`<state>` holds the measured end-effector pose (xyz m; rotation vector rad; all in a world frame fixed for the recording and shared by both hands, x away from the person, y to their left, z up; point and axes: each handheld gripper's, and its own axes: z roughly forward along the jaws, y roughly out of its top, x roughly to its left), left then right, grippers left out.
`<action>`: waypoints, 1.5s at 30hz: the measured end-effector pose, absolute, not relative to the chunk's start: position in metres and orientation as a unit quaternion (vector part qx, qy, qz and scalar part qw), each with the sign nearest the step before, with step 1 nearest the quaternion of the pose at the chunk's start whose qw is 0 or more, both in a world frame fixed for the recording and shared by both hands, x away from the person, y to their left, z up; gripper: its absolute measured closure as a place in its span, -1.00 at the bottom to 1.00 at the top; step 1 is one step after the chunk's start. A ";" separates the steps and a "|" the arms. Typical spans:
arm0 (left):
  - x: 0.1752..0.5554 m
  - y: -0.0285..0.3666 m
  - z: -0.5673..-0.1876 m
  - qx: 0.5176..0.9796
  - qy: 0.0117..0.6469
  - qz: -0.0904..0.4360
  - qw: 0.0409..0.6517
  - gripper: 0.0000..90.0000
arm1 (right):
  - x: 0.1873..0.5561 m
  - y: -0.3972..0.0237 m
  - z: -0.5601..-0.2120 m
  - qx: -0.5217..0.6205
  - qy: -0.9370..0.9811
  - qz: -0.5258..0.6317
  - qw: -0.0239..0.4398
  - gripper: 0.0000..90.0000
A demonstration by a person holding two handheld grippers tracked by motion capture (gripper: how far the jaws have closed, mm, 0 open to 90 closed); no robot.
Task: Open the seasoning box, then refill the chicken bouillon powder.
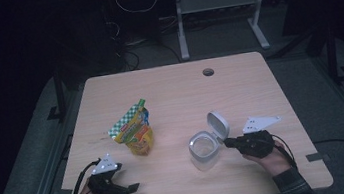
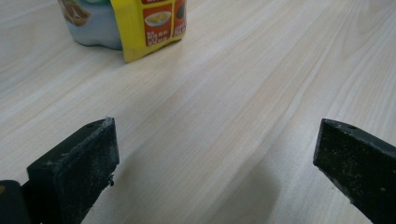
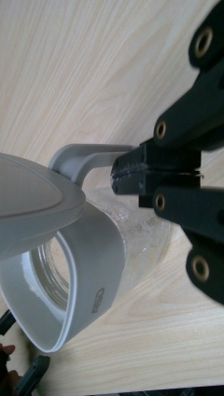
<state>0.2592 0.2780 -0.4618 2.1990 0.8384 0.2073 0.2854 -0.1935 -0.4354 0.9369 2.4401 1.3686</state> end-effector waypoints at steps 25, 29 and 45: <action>0.276 0.280 -0.414 0.818 0.332 0.119 0.455 -0.93 | 0.262 -0.198 -0.447 0.332 0.815 0.465 0.097 -0.09; 0.281 0.281 -0.403 0.809 0.332 0.126 0.468 -0.88 | 0.262 -0.197 -0.448 0.330 0.816 0.465 0.096 -0.10; 0.300 0.275 -0.378 0.783 0.322 0.144 0.513 -0.63 | 0.262 -0.198 -0.448 0.331 0.819 0.459 0.101 -0.10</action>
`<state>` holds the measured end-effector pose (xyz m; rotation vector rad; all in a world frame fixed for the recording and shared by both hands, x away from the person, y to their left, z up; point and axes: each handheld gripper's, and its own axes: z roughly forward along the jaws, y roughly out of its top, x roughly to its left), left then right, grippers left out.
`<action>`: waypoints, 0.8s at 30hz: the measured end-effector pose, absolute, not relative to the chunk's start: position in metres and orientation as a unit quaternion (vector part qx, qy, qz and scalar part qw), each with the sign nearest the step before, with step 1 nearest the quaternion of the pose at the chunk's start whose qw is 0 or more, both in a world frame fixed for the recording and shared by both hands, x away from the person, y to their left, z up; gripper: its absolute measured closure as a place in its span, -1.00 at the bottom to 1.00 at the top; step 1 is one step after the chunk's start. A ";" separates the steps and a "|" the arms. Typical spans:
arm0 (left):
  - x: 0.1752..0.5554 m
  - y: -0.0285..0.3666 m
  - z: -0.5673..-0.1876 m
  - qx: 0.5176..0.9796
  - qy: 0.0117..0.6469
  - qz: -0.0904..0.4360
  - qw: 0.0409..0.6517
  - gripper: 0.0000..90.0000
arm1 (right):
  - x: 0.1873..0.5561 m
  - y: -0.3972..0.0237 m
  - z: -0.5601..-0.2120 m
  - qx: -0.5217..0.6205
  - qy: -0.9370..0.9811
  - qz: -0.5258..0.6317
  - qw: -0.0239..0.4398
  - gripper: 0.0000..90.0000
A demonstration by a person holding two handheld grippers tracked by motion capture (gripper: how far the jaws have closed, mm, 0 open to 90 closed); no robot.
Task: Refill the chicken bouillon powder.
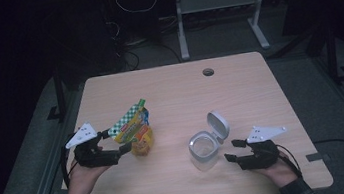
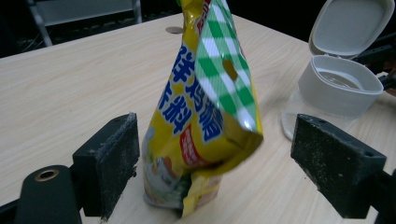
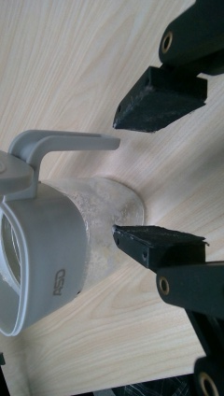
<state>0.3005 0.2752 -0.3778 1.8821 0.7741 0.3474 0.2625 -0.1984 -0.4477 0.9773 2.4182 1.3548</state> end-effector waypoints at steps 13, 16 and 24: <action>0.309 0.268 -0.381 0.769 0.322 0.143 0.534 -0.10 | 0.264 -0.200 -0.449 0.328 0.820 0.458 0.103 -0.10; 0.309 0.267 -0.382 0.772 0.317 0.144 0.532 0.07 | 0.264 -0.200 -0.448 0.330 0.818 0.459 0.103 -0.10; 0.309 0.268 -0.381 0.773 0.315 0.141 0.533 0.50 | 0.263 -0.200 -0.449 0.330 0.819 0.458 0.103 -0.10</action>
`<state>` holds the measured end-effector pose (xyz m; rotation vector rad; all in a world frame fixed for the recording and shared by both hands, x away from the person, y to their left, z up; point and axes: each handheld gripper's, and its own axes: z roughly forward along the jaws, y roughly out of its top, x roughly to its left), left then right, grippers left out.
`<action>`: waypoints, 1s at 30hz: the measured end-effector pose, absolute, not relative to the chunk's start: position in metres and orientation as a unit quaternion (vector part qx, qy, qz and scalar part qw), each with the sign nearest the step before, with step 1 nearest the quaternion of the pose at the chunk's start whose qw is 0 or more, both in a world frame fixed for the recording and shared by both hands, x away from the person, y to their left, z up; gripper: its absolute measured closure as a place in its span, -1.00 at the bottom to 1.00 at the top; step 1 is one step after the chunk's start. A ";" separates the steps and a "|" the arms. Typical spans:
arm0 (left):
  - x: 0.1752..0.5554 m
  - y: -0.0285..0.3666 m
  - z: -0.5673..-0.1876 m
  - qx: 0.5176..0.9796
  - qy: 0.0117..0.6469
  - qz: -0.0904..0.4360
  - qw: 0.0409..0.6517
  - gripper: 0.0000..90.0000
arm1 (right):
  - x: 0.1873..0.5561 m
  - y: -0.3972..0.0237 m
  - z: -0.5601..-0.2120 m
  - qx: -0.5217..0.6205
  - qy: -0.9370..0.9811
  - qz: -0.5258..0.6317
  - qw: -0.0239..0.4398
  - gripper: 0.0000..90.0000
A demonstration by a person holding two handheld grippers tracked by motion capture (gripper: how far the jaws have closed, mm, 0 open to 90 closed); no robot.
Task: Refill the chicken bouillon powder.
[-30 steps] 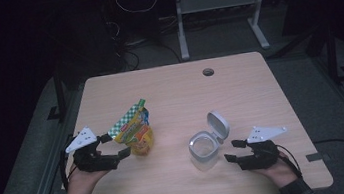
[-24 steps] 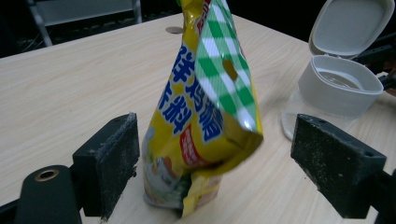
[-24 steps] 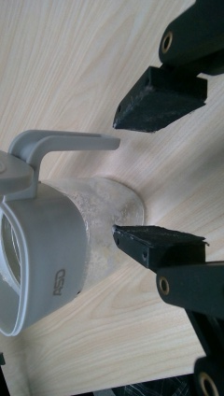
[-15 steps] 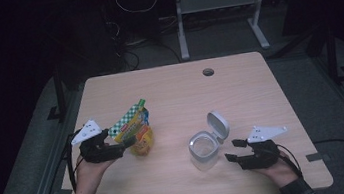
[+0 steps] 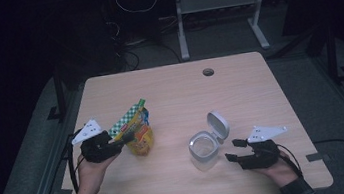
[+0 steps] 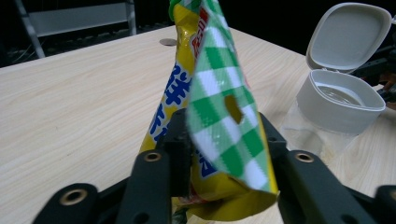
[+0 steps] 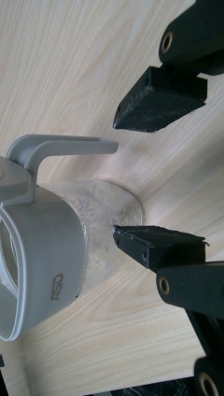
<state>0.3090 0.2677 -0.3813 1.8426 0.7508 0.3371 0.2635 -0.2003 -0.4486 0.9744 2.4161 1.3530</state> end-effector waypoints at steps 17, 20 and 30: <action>0.318 0.277 -0.378 0.776 0.308 0.135 0.534 0.99 | 0.264 -0.202 -0.448 0.331 0.818 0.459 0.106 -0.11; 0.322 0.278 -0.376 0.777 0.307 0.129 0.535 1.00 | 0.264 -0.202 -0.448 0.335 0.816 0.460 0.104 -0.11; 0.338 0.281 -0.361 0.791 0.279 0.114 0.532 1.00 | 0.261 -0.205 -0.447 0.345 0.809 0.463 0.108 -0.12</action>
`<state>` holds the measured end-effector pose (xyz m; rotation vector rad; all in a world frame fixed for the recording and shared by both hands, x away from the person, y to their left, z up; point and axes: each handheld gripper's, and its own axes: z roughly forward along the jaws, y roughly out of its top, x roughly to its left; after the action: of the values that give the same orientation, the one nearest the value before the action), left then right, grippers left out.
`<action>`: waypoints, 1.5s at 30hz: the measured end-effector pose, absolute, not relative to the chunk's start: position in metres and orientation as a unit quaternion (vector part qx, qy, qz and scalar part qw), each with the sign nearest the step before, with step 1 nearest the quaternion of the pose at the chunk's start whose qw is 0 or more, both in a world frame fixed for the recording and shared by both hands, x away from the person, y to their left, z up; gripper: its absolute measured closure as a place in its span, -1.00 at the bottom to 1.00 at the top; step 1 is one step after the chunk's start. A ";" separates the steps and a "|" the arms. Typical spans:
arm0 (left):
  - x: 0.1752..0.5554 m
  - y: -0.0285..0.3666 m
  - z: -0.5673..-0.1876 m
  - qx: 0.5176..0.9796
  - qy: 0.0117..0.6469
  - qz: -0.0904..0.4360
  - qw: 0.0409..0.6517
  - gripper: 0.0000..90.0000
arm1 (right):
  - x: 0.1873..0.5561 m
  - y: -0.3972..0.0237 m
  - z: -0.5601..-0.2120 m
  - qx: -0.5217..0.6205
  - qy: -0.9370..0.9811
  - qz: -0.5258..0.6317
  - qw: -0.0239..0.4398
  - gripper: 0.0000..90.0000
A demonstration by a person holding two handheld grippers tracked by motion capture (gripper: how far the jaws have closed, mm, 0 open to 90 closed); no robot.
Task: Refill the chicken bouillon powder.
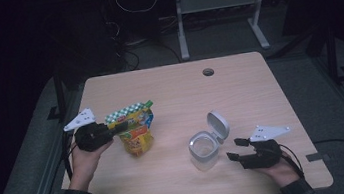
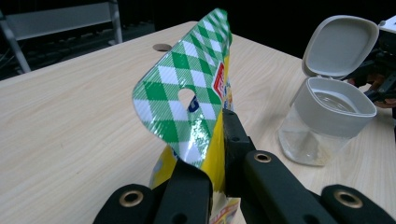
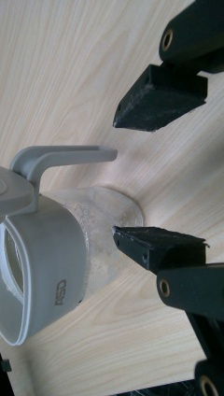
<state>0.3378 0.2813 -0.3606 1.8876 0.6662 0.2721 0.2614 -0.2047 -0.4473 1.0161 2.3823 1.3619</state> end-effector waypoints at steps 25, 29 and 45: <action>0.341 0.274 -0.330 0.784 0.229 0.081 0.572 1.00 | 0.233 -0.203 -0.436 0.336 0.805 0.479 0.098 0.77; 0.340 0.272 -0.329 0.784 0.226 0.076 0.574 1.00 | 0.228 -0.196 -0.431 0.314 0.809 0.486 0.099 0.99; 0.333 0.272 -0.316 0.775 0.209 0.053 0.594 1.00 | 0.234 -0.157 -0.402 0.268 0.810 0.511 0.100 0.99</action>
<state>0.3328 0.2716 -0.3163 1.8025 0.4849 0.1242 0.2340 -0.1568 -0.4019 0.7936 2.3957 1.5118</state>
